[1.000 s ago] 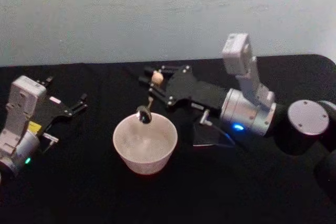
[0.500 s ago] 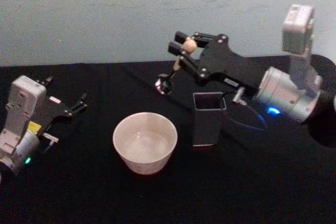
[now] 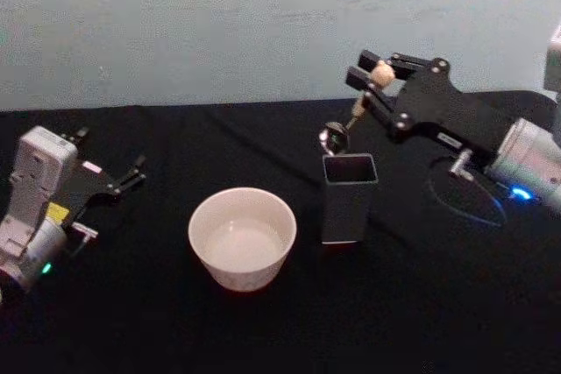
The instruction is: Pick up the stirring spoon with one hand, stir inside the cup, then place it back in its original position.
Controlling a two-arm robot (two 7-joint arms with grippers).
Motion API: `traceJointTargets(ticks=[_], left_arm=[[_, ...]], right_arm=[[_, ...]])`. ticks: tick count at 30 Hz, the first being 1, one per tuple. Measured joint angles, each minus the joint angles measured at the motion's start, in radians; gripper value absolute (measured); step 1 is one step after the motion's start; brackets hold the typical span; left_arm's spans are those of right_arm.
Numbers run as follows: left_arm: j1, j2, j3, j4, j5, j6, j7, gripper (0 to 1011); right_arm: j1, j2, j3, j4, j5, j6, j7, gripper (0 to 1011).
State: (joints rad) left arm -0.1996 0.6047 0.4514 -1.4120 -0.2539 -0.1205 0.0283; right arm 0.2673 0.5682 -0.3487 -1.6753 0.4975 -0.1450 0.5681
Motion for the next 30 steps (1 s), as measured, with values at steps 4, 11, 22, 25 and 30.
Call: traceJointTargets(ticks=[4,11,22,25,30], left_arm=[[0.0,0.0,0.0,0.0,0.0,0.0,0.0,1001],[0.0,0.0,0.0,0.0,0.0,0.0,0.0,1002],[0.0,0.0,0.0,0.0,0.0,0.0,0.0,1001],[0.0,0.0,0.0,0.0,0.0,0.0,0.0,1001],[0.0,0.0,0.0,0.0,0.0,0.0,0.0,1001]], right_arm=[[-0.029,0.02,0.022,-0.019,0.008,0.02,-0.012,213],[-0.071,0.043,0.049,-0.047,0.023,0.046,-0.02,213],[-0.066,0.037,0.043,-0.026,0.034,0.073,-0.016,213],[-0.056,0.029,0.037,-0.012,0.036,0.077,-0.016,212],[-0.041,0.021,0.027,0.006,0.04,0.08,-0.008,213]])
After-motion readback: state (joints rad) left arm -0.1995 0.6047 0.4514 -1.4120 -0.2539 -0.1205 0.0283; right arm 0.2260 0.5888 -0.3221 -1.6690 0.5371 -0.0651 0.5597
